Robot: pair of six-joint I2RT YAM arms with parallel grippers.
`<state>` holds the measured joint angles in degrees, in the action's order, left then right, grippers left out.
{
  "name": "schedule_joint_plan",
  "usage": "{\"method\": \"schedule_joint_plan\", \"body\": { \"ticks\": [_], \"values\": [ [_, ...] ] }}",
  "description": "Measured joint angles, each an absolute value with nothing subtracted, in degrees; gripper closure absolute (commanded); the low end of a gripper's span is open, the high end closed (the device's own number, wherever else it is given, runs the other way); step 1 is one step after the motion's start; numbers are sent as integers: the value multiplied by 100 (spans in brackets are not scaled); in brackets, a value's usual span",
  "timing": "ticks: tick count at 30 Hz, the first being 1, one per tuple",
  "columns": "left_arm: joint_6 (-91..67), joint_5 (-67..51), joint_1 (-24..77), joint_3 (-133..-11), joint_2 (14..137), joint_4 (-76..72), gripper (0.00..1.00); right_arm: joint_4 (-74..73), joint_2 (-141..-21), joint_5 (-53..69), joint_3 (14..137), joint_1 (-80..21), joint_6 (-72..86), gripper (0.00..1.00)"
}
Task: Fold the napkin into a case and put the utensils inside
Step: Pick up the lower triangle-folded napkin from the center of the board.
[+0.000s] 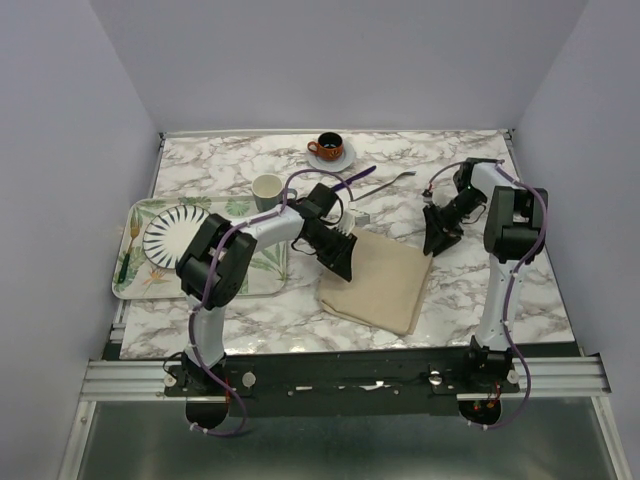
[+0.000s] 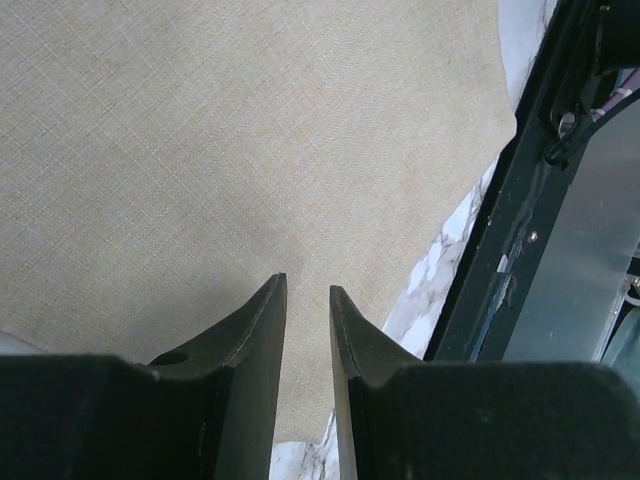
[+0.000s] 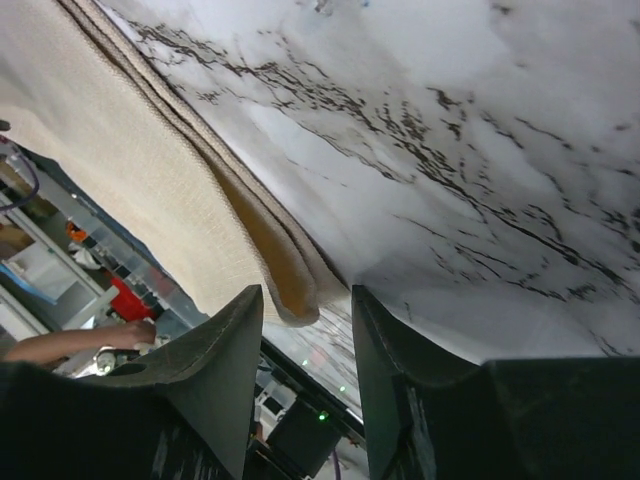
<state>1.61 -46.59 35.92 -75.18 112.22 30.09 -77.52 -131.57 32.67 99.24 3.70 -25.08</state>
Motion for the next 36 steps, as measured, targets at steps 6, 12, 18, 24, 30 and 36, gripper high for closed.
{"method": "schedule_joint_plan", "body": {
  "ticks": [6, 12, 18, 24, 30, 36],
  "values": [
    [75, -4600, 3524, -7518, 11354, 2971, 67, -7802, -13231, 3439, 9883, 338, -2493, 66],
    [-49, -4552, 3470, -7518, 11493, 2899, 69, -7767, -13332, 3538, 9872, 331, -2536, 99],
    [-226, -4539, 3358, -7533, 11688, 2838, 70, -7762, -13340, 3555, 9935, 294, -2569, 99],
    [-403, -4543, 3256, -7690, 11828, 2838, 71, -7693, -12969, 3509, 9845, 49, -2753, 99],
    [-740, -4683, 3085, -7837, 12018, 2781, 71, -7321, -11824, 3089, 9255, -862, -2980, 99],
    [-1011, -4775, 2963, -7837, 12081, 2665, 72, -6810, -11260, 2589, 8650, -1481, -3173, 99]
  ]
}}
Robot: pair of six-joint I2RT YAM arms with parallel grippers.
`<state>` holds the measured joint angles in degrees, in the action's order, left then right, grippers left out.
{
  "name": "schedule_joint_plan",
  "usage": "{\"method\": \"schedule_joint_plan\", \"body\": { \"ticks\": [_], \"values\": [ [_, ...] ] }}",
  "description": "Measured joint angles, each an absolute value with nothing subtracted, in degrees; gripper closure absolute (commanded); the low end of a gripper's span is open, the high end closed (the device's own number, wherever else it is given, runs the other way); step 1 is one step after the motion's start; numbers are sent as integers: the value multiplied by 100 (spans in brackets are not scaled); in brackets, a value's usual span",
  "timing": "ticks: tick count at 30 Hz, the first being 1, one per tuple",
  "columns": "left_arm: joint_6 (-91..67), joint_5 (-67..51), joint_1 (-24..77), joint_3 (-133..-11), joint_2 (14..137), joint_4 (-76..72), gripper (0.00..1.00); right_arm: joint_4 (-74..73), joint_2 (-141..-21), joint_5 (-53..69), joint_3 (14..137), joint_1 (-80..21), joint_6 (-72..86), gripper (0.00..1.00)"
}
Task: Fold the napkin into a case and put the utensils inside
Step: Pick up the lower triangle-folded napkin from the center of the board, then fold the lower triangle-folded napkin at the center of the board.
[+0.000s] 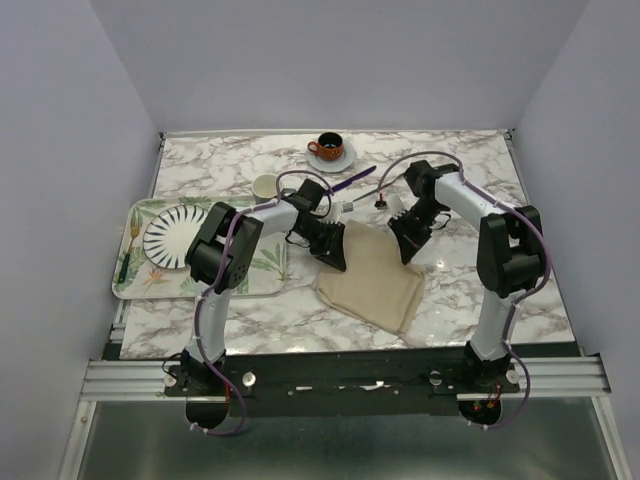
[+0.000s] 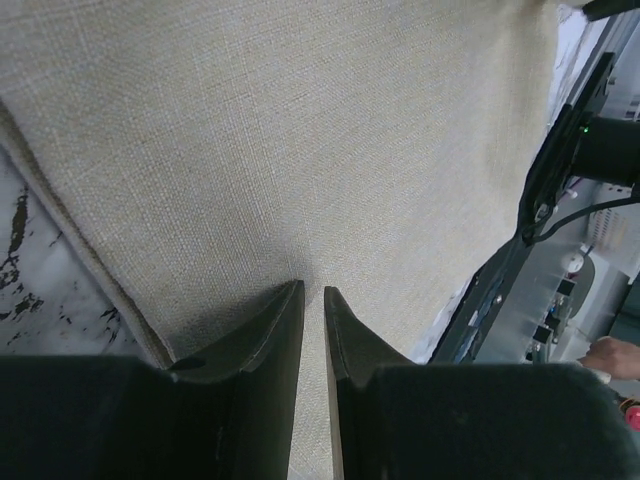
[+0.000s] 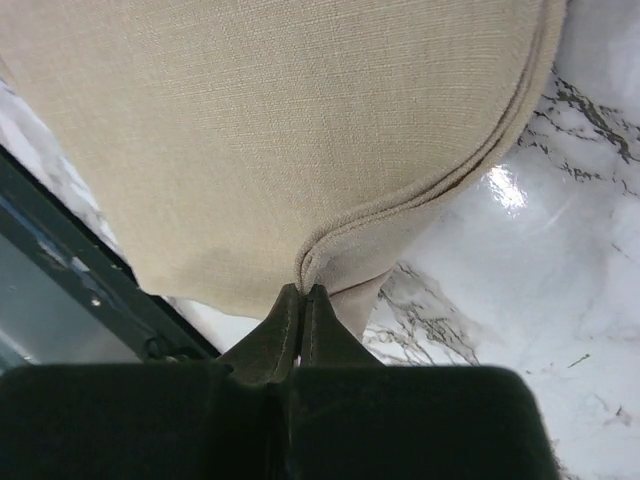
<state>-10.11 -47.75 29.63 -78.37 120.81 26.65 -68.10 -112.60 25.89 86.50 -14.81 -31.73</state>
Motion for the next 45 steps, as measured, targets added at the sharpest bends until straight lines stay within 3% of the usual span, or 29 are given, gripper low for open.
{"method": "schedule_joint_plan", "body": {
  "ticks": [21, 25, 30, 35, 45],
  "values": [
    [-1780, -5039, 2755, -7830, 12278, 2231, 73, -4075, -8949, 864, 5111, -3509, -5113, 99],
    [-1844, -5129, 2672, -7623, 12186, 1933, 68, -3758, -8825, 556, 4908, -3649, -5623, 99],
    [-1844, -5116, 2193, -7137, 11614, 1680, 52, -3186, -8632, 220, 4598, -3660, -6276, 99],
    [-991, -4965, 1865, -7594, 11161, 2045, 35, -2502, -8259, -73, 4036, -3693, -7052, 99],
    [2543, -4853, 2165, -10086, 11616, 3544, 43, -1612, -7719, -231, 3234, -3706, -8208, 99]
  ]
}}
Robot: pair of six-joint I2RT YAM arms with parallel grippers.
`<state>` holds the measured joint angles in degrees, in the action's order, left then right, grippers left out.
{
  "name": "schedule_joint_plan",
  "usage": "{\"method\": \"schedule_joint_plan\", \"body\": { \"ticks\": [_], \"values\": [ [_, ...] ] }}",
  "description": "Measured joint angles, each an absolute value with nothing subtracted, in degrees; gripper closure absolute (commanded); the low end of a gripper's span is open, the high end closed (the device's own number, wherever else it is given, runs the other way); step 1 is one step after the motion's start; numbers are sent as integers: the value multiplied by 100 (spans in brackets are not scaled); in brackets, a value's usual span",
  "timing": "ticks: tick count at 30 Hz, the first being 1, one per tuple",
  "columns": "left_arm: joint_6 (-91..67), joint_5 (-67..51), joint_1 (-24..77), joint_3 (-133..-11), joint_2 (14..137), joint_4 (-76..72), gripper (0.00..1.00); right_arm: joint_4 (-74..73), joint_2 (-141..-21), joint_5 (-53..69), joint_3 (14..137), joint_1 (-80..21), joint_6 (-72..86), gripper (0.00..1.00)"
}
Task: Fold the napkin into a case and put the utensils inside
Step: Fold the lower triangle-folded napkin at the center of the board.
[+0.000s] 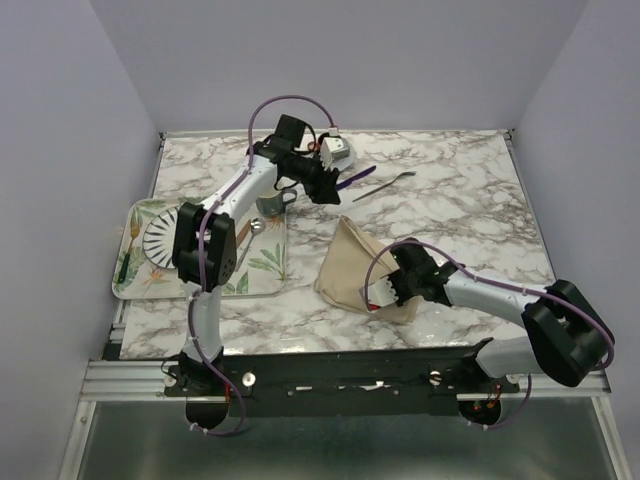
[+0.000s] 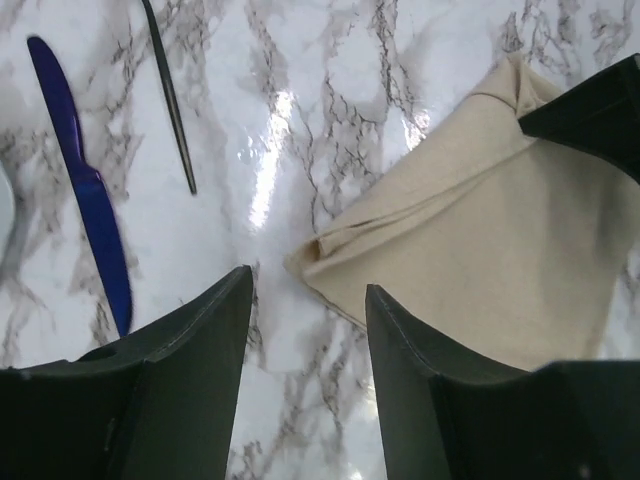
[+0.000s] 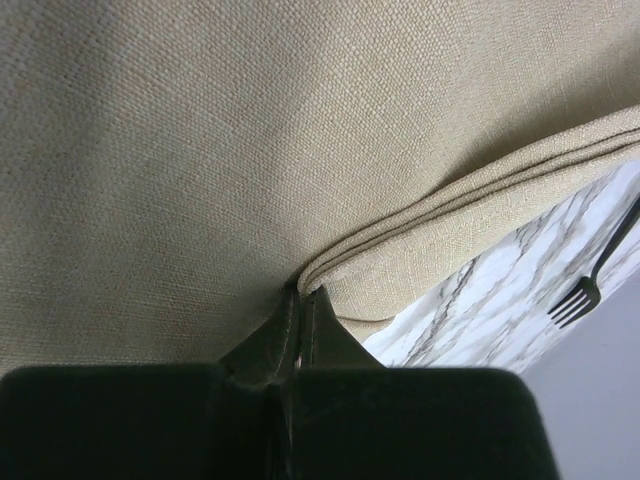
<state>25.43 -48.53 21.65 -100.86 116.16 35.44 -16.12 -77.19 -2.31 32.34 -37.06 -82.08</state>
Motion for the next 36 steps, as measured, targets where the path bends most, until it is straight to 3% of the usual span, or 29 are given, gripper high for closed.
{"method": "schedule_joint_plan", "body": {
  "ticks": [10, 25, 36],
  "values": [
    [3802, -4318, 2757, -11124, 12768, 4287, 47, -1549, -7723, -246, 3205, -3706, -8405, 99],
    [3616, -3999, 2805, -11133, 13052, 4189, 55, -1494, -7719, -252, 3175, -3706, -8449, 99],
    [3417, -3898, 2805, -11260, 13299, 4112, 54, -1487, -7719, -250, 3175, -3706, -8449, 99]
  ]
}}
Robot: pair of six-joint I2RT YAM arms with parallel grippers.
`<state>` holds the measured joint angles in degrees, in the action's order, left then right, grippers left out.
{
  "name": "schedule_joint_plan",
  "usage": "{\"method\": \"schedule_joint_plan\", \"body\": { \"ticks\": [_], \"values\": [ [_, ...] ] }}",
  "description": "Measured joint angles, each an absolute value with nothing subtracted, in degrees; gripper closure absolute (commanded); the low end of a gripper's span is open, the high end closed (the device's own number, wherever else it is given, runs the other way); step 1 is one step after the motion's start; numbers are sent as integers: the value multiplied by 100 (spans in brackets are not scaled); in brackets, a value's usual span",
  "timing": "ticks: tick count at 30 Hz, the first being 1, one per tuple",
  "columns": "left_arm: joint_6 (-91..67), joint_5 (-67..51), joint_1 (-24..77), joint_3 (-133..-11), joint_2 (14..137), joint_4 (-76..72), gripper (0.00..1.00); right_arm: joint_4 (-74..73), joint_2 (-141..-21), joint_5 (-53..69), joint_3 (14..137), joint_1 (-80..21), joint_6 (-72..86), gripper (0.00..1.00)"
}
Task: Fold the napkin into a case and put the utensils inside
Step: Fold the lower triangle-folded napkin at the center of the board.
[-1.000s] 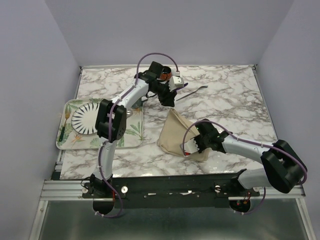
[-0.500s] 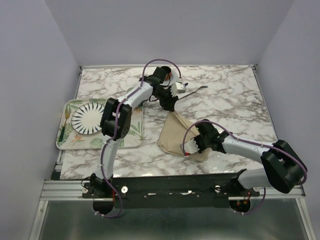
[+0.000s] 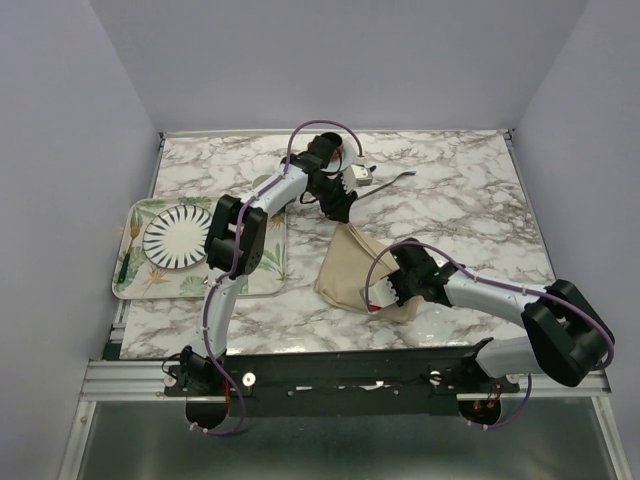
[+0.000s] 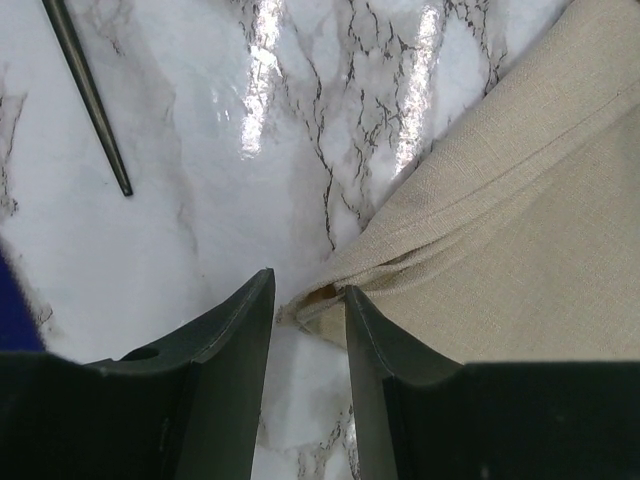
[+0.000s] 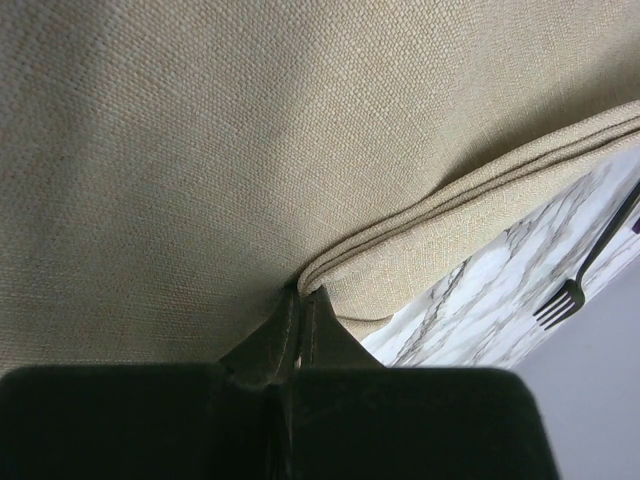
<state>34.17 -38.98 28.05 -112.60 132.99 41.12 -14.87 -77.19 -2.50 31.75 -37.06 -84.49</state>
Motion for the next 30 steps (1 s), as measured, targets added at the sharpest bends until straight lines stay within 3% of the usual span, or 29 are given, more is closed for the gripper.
{"method": "schedule_joint_plan", "body": {
  "ticks": [15, 30],
  "values": [
    [3044, -3929, 2781, -11653, 13301, 3997, 50, -1485, -7723, -255, 3177, -3706, -8449, 99],
    [3277, -3920, 2770, -11408, 13321, 4287, 57, -1483, -7771, -290, 3210, -3706, -8444, 99]
  ]
}}
